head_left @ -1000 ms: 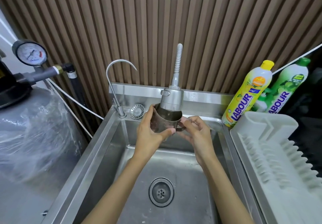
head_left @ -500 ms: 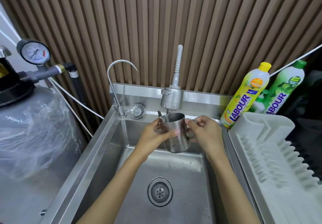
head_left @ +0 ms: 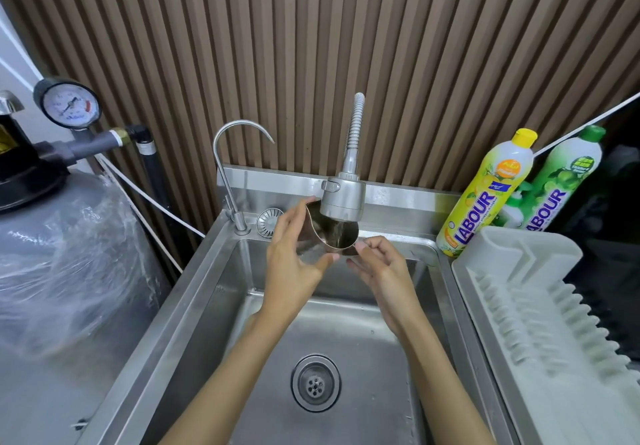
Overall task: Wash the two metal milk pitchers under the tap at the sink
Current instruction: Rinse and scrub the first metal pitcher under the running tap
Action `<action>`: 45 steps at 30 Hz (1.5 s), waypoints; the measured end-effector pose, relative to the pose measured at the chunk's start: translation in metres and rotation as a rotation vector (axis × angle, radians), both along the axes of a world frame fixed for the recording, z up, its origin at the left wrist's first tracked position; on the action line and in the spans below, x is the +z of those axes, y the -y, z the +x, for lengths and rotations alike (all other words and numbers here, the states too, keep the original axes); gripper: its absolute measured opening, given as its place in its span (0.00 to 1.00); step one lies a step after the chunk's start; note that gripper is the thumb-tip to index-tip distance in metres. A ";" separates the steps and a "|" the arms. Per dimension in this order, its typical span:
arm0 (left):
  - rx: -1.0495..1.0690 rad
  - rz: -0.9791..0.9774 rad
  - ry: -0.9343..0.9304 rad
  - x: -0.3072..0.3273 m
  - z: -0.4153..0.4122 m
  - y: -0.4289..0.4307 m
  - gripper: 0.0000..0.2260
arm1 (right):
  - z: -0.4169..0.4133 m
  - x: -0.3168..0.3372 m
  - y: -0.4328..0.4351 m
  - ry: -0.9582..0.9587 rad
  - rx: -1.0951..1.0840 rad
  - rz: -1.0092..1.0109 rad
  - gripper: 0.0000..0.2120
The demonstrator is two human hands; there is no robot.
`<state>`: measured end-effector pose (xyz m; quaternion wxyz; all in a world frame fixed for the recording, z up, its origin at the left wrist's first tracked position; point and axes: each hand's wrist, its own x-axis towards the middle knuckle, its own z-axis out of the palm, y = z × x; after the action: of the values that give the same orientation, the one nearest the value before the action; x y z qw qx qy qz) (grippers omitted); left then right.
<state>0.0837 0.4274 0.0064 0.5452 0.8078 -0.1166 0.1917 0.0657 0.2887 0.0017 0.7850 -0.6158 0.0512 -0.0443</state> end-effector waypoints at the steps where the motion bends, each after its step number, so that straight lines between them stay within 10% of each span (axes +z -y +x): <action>1: 0.011 0.024 -0.001 0.001 -0.001 0.000 0.37 | -0.001 -0.001 0.001 -0.004 -0.005 0.014 0.07; 9: 0.102 0.074 -0.262 0.008 -0.009 0.012 0.35 | -0.004 0.015 0.013 -0.145 -0.179 -0.253 0.13; 16: -0.291 -0.320 -0.583 -0.003 -0.003 0.015 0.17 | -0.013 0.039 0.019 -0.013 -0.328 -0.996 0.13; 22: -0.297 -0.480 -0.330 -0.004 0.011 0.017 0.26 | -0.005 0.026 0.009 0.126 -0.279 -0.648 0.13; 31: -0.056 -0.056 0.034 0.007 0.002 0.002 0.35 | 0.002 0.002 0.002 -0.030 -0.039 -0.031 0.06; 38: 0.074 0.062 -0.139 0.012 -0.005 0.001 0.30 | -0.008 0.018 0.006 -0.093 -0.147 -0.247 0.11; 45: -0.214 -0.174 -0.459 0.002 0.001 0.007 0.17 | -0.013 0.043 0.014 -0.033 -0.340 -0.939 0.12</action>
<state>0.0852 0.4208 0.0088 0.6417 0.7634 -0.0579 -0.0460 0.0522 0.2750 0.0447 0.4039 -0.8862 0.1379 -0.1801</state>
